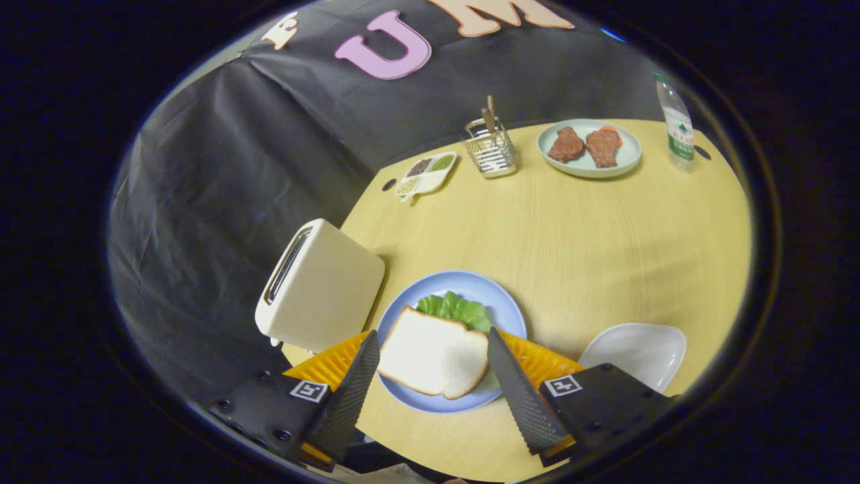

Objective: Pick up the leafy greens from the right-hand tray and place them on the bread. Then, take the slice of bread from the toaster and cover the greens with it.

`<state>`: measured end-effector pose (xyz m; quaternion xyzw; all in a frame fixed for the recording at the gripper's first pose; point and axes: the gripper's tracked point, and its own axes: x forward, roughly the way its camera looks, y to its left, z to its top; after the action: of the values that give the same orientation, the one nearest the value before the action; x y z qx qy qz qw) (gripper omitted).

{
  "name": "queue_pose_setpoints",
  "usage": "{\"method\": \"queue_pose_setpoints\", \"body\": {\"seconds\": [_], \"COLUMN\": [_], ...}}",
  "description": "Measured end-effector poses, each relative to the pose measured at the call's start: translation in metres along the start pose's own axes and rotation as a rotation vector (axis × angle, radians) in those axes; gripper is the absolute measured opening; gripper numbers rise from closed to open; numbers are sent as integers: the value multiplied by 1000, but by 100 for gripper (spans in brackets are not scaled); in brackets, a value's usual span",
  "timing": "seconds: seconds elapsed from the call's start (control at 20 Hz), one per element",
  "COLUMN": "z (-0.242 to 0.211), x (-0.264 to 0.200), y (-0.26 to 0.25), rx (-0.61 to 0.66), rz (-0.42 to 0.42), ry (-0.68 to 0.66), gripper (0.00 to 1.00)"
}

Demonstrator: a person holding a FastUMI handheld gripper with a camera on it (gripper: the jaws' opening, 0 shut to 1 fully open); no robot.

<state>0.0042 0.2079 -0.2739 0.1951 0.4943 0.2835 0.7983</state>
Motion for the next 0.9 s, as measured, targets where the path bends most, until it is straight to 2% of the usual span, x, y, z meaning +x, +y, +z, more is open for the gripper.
{"method": "queue_pose_setpoints", "body": {"seconds": [0.3,0.55,0.9], "z": [24,48,57], "x": [-47,-114,-202], "y": [8,2,-13], "rx": [-126,-230,-282], "rz": [-43,-175,-374], "ry": [-208,-441,-652], "gripper": [100,100,100]}}
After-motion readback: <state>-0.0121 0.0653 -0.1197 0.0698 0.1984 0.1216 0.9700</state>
